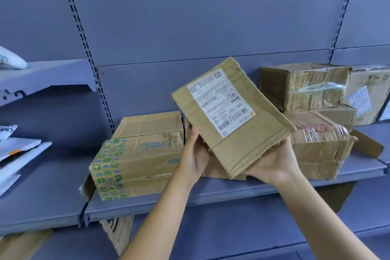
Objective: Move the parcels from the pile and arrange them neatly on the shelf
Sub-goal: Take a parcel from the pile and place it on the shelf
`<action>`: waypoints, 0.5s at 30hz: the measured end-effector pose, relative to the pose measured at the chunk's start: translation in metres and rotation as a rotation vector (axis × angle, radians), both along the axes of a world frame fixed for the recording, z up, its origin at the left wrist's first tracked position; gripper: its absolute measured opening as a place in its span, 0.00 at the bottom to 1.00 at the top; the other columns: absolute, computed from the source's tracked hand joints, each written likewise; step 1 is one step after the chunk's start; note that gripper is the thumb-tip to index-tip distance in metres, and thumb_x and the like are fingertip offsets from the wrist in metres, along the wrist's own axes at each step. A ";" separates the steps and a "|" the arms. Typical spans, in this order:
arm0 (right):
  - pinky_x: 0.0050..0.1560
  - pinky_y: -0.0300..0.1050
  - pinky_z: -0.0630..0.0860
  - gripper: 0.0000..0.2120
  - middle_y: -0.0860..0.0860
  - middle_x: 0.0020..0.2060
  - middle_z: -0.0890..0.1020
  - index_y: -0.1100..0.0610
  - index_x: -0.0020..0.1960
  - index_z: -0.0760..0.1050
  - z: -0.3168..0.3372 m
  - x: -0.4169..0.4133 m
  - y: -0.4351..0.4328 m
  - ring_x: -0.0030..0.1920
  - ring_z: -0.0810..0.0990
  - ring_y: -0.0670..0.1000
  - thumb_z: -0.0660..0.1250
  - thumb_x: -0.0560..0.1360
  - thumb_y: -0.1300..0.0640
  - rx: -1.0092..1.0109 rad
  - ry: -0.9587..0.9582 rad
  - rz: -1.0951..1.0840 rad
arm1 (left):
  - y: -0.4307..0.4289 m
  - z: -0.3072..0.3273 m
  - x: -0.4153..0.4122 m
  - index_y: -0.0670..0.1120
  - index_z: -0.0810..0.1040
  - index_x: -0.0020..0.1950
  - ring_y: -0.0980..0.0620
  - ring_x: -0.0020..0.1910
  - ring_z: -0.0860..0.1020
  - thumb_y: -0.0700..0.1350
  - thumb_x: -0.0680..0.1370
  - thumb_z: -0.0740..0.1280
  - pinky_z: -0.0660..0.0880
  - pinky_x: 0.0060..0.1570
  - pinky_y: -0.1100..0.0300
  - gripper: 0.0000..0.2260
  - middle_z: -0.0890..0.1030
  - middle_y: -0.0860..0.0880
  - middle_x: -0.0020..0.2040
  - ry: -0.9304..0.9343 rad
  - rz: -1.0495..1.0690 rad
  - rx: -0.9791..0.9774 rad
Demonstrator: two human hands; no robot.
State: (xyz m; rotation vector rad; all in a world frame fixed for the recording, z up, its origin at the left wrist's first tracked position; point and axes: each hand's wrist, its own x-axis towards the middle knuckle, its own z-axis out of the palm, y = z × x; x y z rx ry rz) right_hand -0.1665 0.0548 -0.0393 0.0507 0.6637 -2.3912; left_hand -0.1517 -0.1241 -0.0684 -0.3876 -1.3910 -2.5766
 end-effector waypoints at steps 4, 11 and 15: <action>0.58 0.72 0.69 0.38 0.57 0.67 0.76 0.52 0.70 0.71 -0.017 -0.005 0.000 0.68 0.71 0.62 0.64 0.67 0.30 -0.024 0.098 -0.037 | -0.003 0.004 0.000 0.42 0.62 0.72 0.50 0.48 0.75 0.57 0.58 0.80 0.76 0.44 0.54 0.49 0.79 0.46 0.52 -0.057 0.158 0.007; 0.64 0.55 0.73 0.47 0.47 0.68 0.75 0.39 0.72 0.52 -0.034 0.015 -0.012 0.66 0.75 0.51 0.76 0.62 0.48 0.387 0.690 -0.352 | 0.027 0.005 0.009 0.39 0.63 0.73 0.56 0.43 0.80 0.60 0.56 0.81 0.74 0.53 0.47 0.54 0.80 0.50 0.49 -0.047 0.169 0.050; 0.61 0.49 0.75 0.44 0.50 0.65 0.78 0.44 0.71 0.63 -0.025 0.018 0.027 0.65 0.76 0.53 0.80 0.60 0.48 0.359 0.741 -0.543 | 0.046 0.007 0.012 0.48 0.74 0.65 0.51 0.60 0.78 0.63 0.55 0.80 0.71 0.63 0.48 0.42 0.82 0.51 0.58 -0.002 0.073 0.040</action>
